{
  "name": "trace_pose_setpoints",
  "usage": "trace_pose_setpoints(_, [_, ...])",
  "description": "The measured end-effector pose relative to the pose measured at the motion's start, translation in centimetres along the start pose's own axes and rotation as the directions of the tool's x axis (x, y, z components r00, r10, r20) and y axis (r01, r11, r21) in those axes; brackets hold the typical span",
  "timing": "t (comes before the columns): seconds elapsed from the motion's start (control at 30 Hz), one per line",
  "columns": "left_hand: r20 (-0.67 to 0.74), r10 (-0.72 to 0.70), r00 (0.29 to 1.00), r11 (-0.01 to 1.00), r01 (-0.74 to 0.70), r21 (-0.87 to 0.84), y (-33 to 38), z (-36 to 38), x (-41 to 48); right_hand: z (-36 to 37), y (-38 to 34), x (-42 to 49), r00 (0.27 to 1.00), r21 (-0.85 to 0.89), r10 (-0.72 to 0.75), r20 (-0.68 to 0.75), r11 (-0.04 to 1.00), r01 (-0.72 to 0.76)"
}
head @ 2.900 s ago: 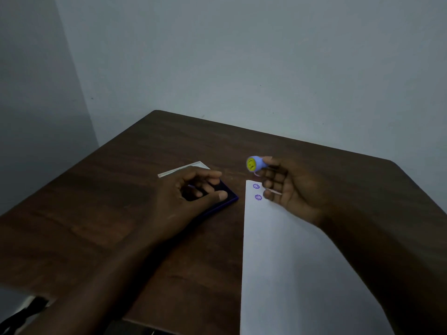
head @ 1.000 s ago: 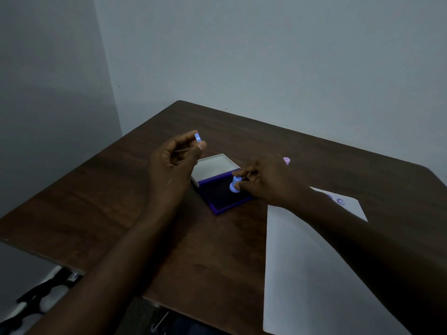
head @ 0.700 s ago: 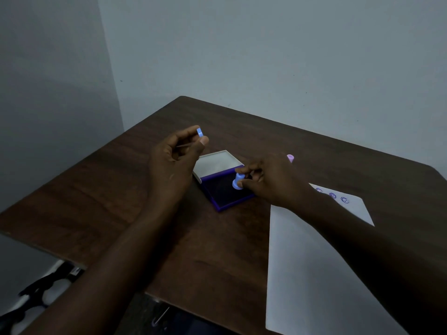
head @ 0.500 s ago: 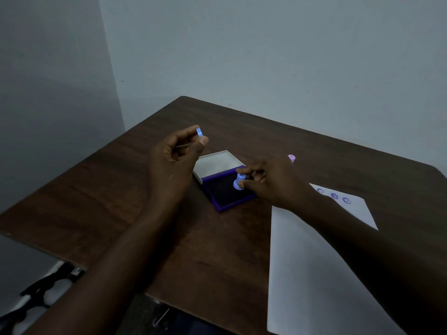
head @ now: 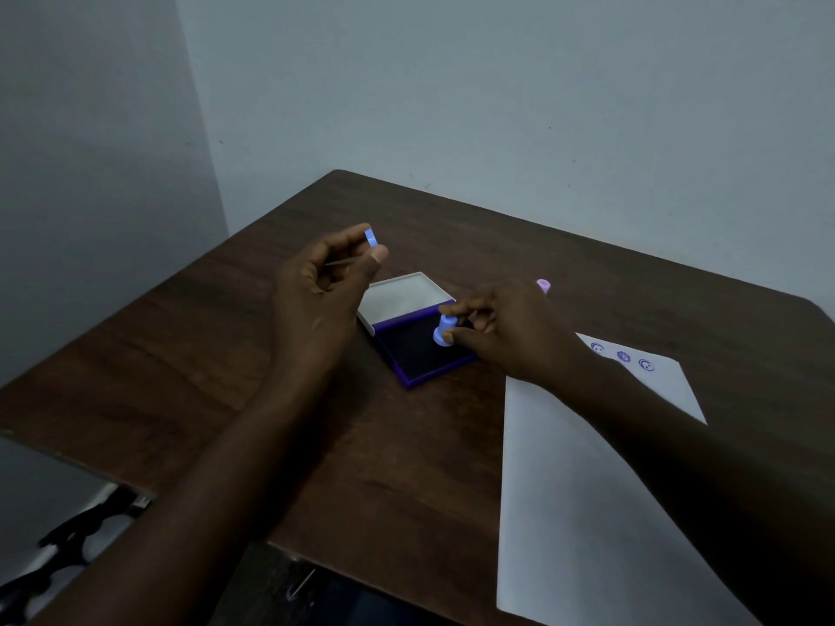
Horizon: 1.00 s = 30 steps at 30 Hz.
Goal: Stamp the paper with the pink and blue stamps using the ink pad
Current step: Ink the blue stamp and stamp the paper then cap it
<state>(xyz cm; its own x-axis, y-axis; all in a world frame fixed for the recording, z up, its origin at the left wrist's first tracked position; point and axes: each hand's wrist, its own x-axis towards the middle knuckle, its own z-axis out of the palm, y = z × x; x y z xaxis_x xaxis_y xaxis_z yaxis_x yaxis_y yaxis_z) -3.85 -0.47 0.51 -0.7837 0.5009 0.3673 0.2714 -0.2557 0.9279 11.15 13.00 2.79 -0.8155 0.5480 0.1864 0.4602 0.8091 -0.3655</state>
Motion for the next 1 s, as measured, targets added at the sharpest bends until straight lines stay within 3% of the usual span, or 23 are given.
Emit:
trace_pose_setpoints(0.13, [-0.001, -0.002, 1.0, 1.0, 0.002, -0.009, -0.1, 0.2, 0.0, 0.1, 0.0, -0.1, 1.0, -0.002, 0.025, 0.002, 1.0, -0.025])
trace_pose_setpoints(0.2, [0.009, -0.005, 1.0, 1.0, 0.005, -0.01, -0.2, 0.2, 0.0, -0.8, 0.2, -0.4, 0.996, 0.161, 0.083, -0.045, 0.984, -0.075])
trace_pose_setpoints(0.27, [0.02, -0.008, 1.0, 1.0, 0.008, 0.006, -0.1, 0.2, -0.1, -2.6, 0.6, -0.4, 0.973, 0.441, 0.181, -0.146, 0.892, -0.1])
trace_pose_setpoints(0.33, [0.039, -0.013, 0.999, 1.0, 0.013, -0.003, 0.1, 0.3, -0.1, -4.7, 1.1, -0.4, 0.926, 0.74, 0.35, -0.14, 0.659, -0.137])
trace_pose_setpoints(0.4, [0.08, -0.016, 0.997, 0.999, 0.019, -0.039, 0.5, 0.4, -0.2, -5.9, 1.8, -0.4, 0.9, 0.954, 0.432, 0.055, 0.243, -0.174])
trace_pose_setpoints(0.47, [0.134, -0.025, 0.991, 0.996, 0.036, -0.086, 1.1, 0.6, -0.4, -6.0, 2.2, -0.9, 0.889, 0.97, 0.393, 0.235, -0.155, -0.188])
trace_pose_setpoints(0.53, [0.174, -0.036, 0.984, 0.99, 0.059, -0.128, 1.6, 0.8, -0.6, -5.5, 2.5, -1.4, 0.889, 0.921, 0.338, 0.308, -0.339, -0.19])
trace_pose_setpoints(0.63, [0.205, -0.048, 0.978, 0.984, 0.082, -0.158, 1.8, 0.9, -0.8, -4.8, 2.4, -1.9, 0.892, 0.877, 0.287, 0.348, -0.435, -0.202])
trace_pose_setpoints(0.73, [0.251, -0.066, 0.966, 0.979, 0.111, -0.17, 1.8, 1.0, -0.9, -4.8, 2.1, -2.1, 0.903, 0.892, 0.269, 0.336, -0.399, -0.213])
trace_pose_setpoints(0.8, [0.282, -0.065, 0.957, 0.981, 0.113, -0.158, 1.7, 1.0, -1.1, -4.9, 1.6, -2.2, 0.921, 0.957, 0.286, 0.265, -0.196, -0.214])
trace_pose_setpoints(0.9, [0.311, -0.049, 0.949, 0.986, 0.095, -0.135, 1.7, 0.9, -1.4, -4.9, 0.0, -2.4, 0.97, 0.963, 0.219, 0.103, 0.22, -0.152])
trace_pose_setpoints(1.0, [0.334, -0.046, 0.942, 0.989, 0.09, -0.117, 1.6, 0.7, -1.5, -4.6, -1.6, -2.5, 0.981, 0.891, 0.191, 0.028, 0.441, -0.111])
